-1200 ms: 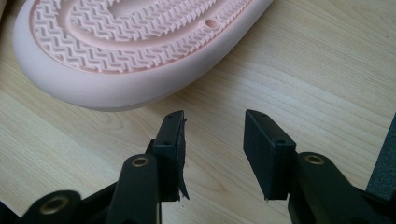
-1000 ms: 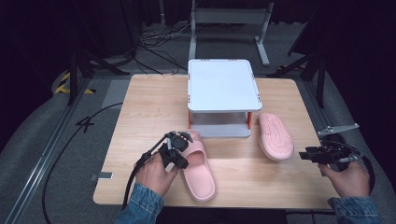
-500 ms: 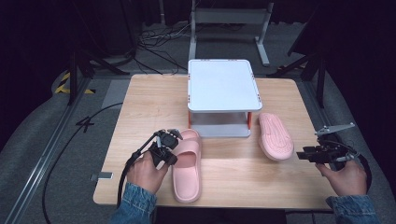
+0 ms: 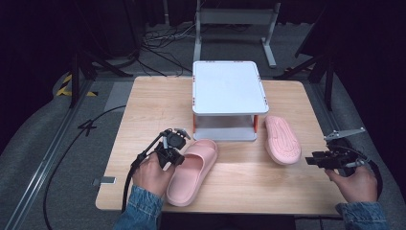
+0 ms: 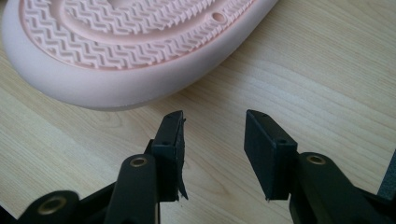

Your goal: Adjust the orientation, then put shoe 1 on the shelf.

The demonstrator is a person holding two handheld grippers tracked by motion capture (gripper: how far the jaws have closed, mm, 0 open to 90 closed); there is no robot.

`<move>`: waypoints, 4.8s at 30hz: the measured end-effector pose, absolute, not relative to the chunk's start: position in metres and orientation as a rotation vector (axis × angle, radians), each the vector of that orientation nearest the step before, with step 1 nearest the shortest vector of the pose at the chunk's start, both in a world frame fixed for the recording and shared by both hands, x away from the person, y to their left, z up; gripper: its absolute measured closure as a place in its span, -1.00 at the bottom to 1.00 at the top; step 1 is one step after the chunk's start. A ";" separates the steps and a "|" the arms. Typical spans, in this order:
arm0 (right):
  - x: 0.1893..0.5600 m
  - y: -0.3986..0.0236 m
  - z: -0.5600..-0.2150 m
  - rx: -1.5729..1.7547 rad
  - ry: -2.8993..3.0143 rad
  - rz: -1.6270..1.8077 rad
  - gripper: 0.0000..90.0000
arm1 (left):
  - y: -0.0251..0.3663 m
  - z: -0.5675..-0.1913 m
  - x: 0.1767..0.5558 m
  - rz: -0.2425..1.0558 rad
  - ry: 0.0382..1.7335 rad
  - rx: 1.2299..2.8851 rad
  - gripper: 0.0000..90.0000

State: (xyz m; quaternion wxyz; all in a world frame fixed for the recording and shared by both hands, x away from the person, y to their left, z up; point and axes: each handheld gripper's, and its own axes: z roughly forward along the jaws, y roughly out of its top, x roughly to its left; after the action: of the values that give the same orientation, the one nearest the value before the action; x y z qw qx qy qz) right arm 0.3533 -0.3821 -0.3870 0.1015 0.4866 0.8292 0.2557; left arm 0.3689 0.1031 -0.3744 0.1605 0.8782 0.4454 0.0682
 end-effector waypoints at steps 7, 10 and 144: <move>0.348 -0.385 -0.388 1.447 2.432 0.750 0.30 | 0.096 -0.365 0.384 0.243 1.279 2.470 0.86; 0.346 -0.385 -0.388 1.450 2.432 0.747 0.29 | 0.092 -0.362 0.394 0.234 1.277 2.448 0.86; 0.319 -0.403 -0.387 1.474 2.366 0.756 0.22 | 0.002 -0.418 0.377 -0.018 0.884 2.702 0.62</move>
State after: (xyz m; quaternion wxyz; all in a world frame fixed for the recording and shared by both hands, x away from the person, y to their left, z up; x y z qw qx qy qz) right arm 0.3193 -0.4030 -0.3872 0.1265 0.5062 0.8126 0.2597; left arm 0.3773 0.0017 -0.4176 0.1486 0.9398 0.3075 -0.0063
